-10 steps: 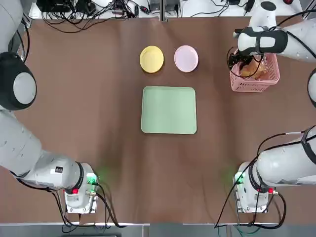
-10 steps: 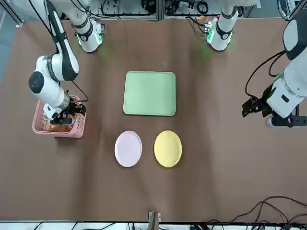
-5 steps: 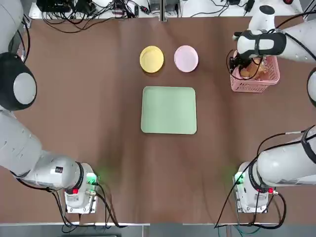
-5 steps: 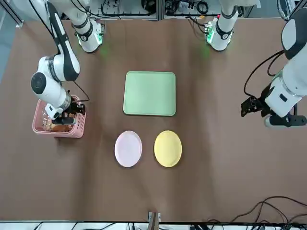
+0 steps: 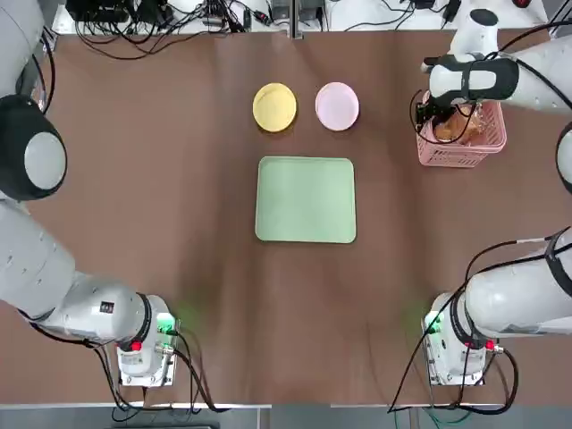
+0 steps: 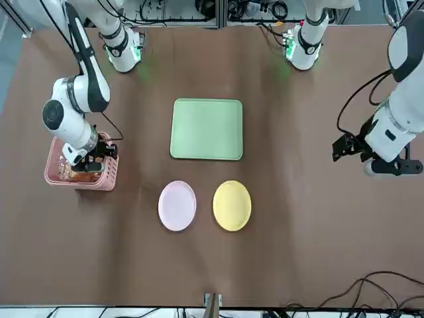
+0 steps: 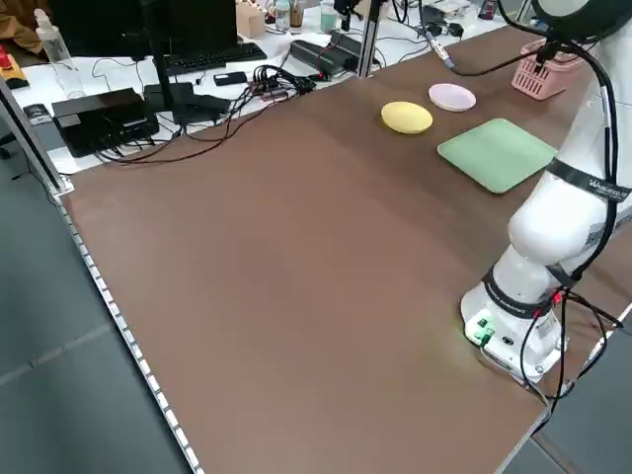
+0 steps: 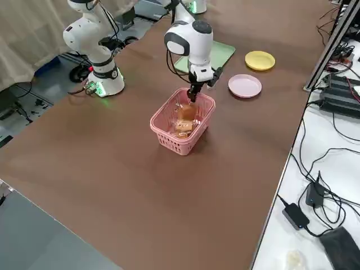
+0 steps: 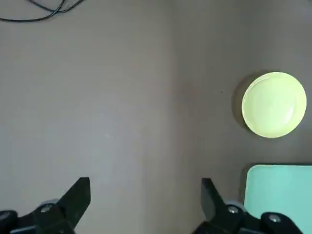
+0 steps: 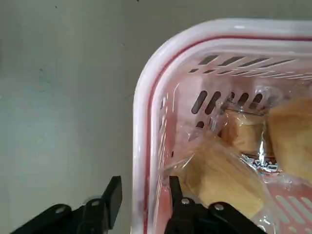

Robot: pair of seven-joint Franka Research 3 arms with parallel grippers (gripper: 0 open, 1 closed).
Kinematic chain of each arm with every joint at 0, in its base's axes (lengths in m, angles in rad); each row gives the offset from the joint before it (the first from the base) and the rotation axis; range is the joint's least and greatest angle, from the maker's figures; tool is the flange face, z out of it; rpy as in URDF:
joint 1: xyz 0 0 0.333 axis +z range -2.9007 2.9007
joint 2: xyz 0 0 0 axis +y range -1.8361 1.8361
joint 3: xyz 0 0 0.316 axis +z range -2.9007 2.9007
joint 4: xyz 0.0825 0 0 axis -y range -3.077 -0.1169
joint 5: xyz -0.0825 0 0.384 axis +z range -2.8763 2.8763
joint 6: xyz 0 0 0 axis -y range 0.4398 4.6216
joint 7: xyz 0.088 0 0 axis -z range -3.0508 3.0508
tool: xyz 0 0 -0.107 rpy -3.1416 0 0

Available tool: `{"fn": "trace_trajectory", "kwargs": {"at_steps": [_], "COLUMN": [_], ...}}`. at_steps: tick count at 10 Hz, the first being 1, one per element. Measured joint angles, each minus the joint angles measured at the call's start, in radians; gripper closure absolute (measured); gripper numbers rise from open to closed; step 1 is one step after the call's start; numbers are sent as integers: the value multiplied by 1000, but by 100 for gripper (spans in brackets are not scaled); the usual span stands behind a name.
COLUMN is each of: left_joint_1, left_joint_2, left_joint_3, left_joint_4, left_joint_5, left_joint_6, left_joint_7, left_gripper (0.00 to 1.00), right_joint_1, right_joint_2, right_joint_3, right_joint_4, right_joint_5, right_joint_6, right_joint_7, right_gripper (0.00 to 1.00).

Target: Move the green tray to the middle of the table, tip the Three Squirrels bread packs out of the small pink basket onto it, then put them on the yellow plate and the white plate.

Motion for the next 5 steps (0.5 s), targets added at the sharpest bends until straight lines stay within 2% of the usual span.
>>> {"fn": "trace_trajectory", "kwargs": {"at_steps": [4,5], "left_joint_1": [0,0], "left_joint_2": [0,0], "left_joint_3": [-13,-13], "left_joint_4": [1,1], "left_joint_5": [4,4], "left_joint_6": [0,0], "left_joint_7": [0,0], "left_gripper": [0,0], "right_joint_1": [0,0], "right_joint_2": [-57,-57], "right_joint_3": [0,0], "right_joint_4": [1,0], "right_joint_5": [4,35], "right_joint_6": [-55,-55], "right_joint_7": [-16,-29], "right_gripper": [53,54]}}
